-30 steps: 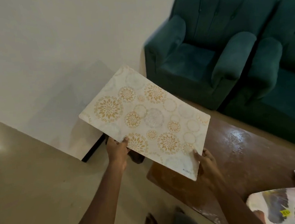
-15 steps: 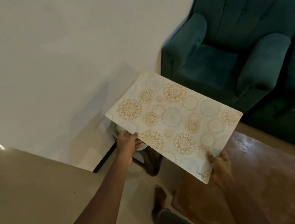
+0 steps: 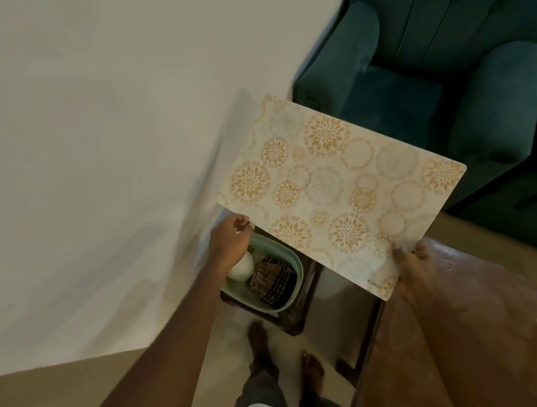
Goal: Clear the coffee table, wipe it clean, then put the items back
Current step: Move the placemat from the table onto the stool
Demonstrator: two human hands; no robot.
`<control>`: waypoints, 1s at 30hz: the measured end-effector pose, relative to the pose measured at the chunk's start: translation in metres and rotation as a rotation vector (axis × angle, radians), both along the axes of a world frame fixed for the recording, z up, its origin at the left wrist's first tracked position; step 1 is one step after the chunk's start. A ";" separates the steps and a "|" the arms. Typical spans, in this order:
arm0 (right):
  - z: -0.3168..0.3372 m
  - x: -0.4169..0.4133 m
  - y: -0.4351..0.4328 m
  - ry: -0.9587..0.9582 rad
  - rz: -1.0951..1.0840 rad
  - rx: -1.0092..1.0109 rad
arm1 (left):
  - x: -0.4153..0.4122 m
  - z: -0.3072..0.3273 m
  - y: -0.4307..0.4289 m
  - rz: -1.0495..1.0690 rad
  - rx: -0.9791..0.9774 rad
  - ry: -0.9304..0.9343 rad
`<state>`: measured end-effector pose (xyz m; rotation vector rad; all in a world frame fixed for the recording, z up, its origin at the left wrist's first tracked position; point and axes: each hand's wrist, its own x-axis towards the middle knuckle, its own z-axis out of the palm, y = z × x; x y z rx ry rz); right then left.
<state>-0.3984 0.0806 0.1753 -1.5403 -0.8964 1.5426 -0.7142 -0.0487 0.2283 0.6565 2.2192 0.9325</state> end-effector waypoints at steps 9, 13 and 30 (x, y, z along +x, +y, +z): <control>-0.053 -0.048 0.027 -0.076 -0.108 0.010 | -0.106 -0.054 0.073 -0.534 -0.134 0.356; -0.094 -0.059 0.038 -0.062 -0.098 -0.036 | -0.133 -0.104 0.095 -0.736 -0.123 0.447; -0.254 -0.082 0.066 0.009 0.148 -0.181 | -0.181 -0.301 0.093 -1.158 -0.266 0.614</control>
